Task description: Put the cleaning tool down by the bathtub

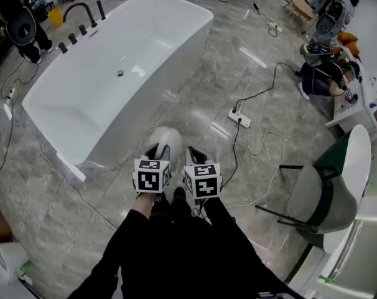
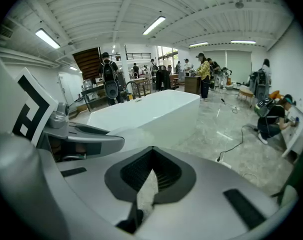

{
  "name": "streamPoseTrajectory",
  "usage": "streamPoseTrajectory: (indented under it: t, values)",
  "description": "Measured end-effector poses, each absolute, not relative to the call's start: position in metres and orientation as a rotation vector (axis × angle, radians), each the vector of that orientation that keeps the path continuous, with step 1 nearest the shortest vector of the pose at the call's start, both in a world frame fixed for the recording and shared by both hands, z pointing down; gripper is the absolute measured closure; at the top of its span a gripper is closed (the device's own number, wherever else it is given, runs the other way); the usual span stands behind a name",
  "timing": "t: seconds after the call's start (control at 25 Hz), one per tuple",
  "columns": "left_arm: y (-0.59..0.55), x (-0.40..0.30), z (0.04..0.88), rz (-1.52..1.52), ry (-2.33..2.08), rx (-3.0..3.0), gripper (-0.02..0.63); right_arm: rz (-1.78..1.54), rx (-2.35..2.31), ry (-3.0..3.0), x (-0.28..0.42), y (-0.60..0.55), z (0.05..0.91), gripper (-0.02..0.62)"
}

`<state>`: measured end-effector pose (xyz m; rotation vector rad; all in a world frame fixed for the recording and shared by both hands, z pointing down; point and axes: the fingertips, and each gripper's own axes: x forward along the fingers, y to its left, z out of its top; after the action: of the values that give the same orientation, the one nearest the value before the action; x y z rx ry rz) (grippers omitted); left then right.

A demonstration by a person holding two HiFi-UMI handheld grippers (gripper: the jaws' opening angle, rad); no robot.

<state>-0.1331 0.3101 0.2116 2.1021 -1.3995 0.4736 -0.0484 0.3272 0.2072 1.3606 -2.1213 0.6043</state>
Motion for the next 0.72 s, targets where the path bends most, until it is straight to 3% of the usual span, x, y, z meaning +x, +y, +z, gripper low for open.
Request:
streamPoseTrajectory:
  t: [0.72]
  values:
    - [0.290, -0.116, 0.214, 0.510, -1.382, 2.110, 0.505, 0.659, 1.425, -2.062, -0.014, 0.314, 0.220, 0.595]
